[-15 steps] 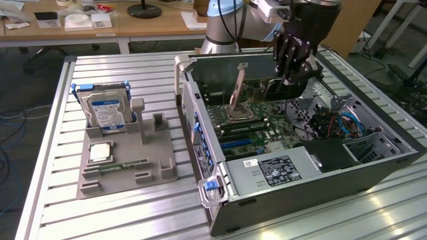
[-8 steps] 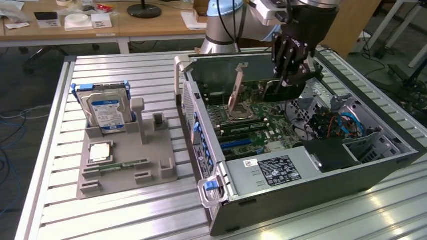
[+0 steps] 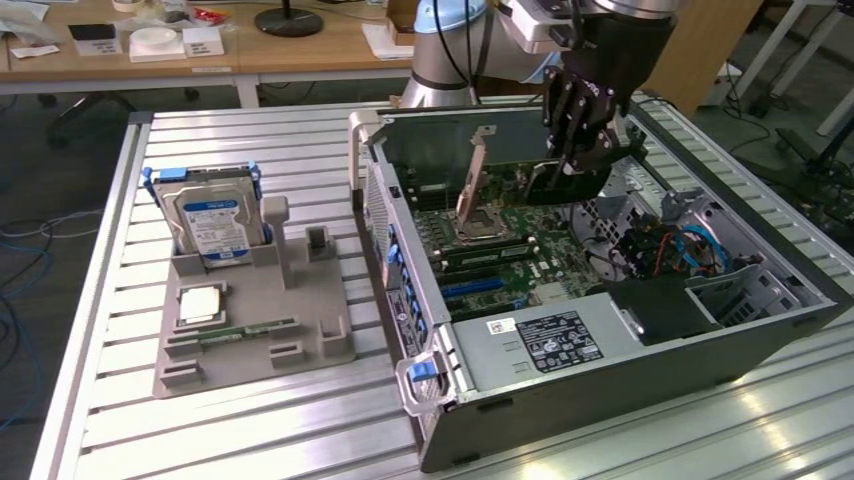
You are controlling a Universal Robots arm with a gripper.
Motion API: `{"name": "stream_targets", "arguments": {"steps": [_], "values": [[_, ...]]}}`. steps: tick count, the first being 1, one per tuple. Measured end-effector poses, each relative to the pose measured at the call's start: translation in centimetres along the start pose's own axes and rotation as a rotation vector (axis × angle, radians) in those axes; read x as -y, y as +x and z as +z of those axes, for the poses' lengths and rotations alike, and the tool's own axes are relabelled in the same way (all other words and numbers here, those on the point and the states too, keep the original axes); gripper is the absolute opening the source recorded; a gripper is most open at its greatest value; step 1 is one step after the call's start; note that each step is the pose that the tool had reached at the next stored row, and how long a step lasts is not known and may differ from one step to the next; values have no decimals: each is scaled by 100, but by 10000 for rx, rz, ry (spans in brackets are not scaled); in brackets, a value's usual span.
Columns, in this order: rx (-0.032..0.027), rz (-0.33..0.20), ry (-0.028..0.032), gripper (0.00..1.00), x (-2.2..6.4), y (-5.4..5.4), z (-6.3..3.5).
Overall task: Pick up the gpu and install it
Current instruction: 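Insert the gpu into the slot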
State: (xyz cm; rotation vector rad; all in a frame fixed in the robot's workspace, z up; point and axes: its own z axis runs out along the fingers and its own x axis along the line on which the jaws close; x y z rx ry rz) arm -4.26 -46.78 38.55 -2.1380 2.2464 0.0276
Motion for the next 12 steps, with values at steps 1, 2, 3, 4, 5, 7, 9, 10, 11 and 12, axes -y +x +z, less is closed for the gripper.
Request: {"name": "stream_targets", "arguments": {"steps": [1, 2, 3, 4, 5, 7, 9, 10, 11, 12], "values": [[1, 3, 0, 27, -5, 0, 2], [3, 2, 1, 27, -8, -1, 6], [3, 0, 1, 27, -14, -1, 10], [1, 0, 1, 27, -27, -1, 17], [1, 1, 2, 27, -41, -3, 25], [0, 0, 3, 27, -67, -7, 42], [3, 0, 5, 27, -92, -8, 68], [2, -2, 5, 27, -106, -9, 83], [2, -2, 5, 27, -118, -8, 100], [2, -3, 5, 27, -128, -7, 117]]}}
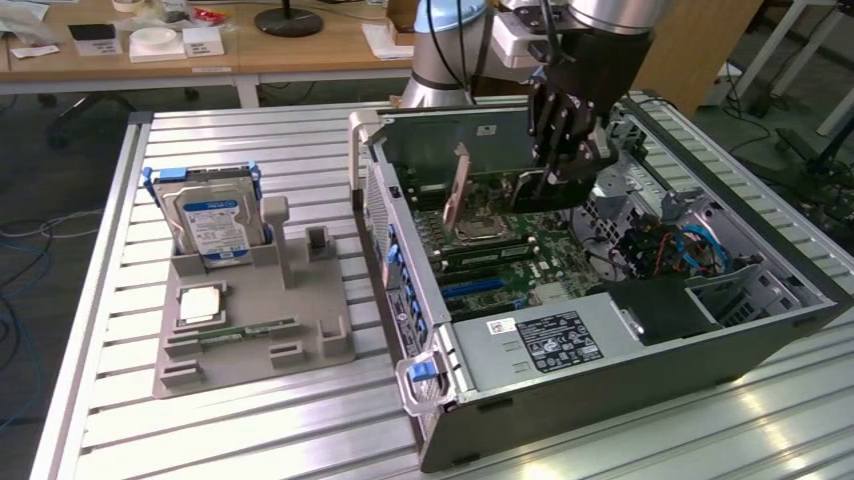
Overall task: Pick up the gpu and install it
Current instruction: 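Insert the gpu into the slot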
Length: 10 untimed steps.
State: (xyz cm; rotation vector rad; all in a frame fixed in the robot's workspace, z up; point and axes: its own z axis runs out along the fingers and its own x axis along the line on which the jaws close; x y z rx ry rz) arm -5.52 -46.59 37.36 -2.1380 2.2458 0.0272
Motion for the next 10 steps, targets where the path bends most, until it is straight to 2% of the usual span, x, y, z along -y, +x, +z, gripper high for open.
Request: {"name": "stream_targets", "arguments": {"steps": [4, 10], "values": [[0, -2, -1, 27, -11, 3, 63], [1, -1, 0, 27, -12, 3, 75]]}}
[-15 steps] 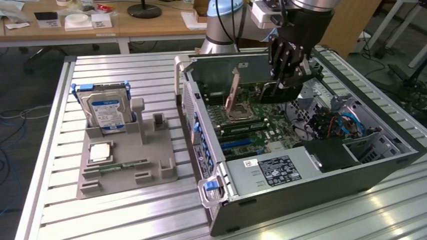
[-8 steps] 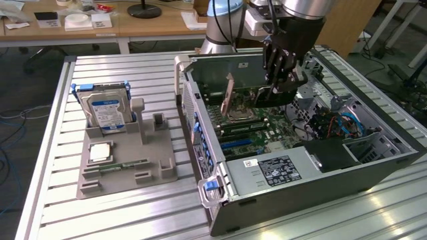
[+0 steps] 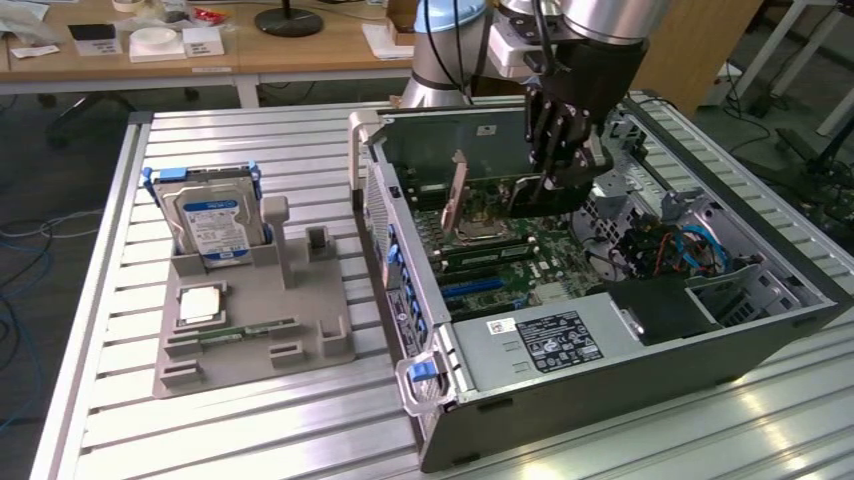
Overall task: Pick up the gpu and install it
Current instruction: 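Insert the gpu into the slot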
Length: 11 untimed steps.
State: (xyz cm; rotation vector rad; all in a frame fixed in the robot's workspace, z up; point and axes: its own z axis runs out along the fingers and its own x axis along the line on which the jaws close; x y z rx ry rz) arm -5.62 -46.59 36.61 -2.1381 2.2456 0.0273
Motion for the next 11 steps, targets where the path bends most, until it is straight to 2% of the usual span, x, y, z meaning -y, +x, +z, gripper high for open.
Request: {"name": "stream_targets", "arguments": {"steps": [7, 11], "values": [[-1, 0, -1, 27, -3, 4, 105], [-3, 0, -2, 27, -3, 5, 107]]}}
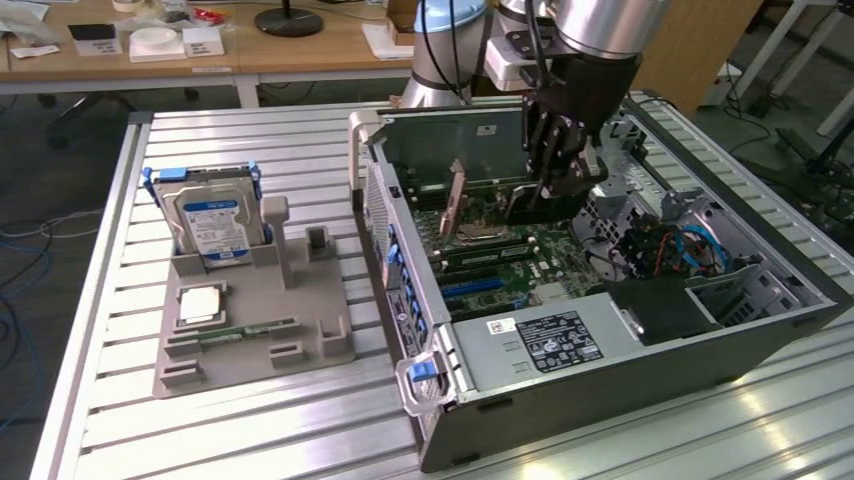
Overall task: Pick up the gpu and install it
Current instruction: 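Insert the gpu into the slot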
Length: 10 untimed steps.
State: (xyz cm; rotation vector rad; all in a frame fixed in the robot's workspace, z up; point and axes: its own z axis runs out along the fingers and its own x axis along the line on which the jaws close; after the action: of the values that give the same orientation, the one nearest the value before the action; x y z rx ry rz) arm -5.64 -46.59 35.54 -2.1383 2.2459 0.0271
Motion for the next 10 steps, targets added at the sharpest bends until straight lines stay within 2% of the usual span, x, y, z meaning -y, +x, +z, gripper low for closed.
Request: {"name": "stream_targets", "arguments": {"steps": [10], "values": [[3, 0, 1, 27, -5, 5, 119]]}}
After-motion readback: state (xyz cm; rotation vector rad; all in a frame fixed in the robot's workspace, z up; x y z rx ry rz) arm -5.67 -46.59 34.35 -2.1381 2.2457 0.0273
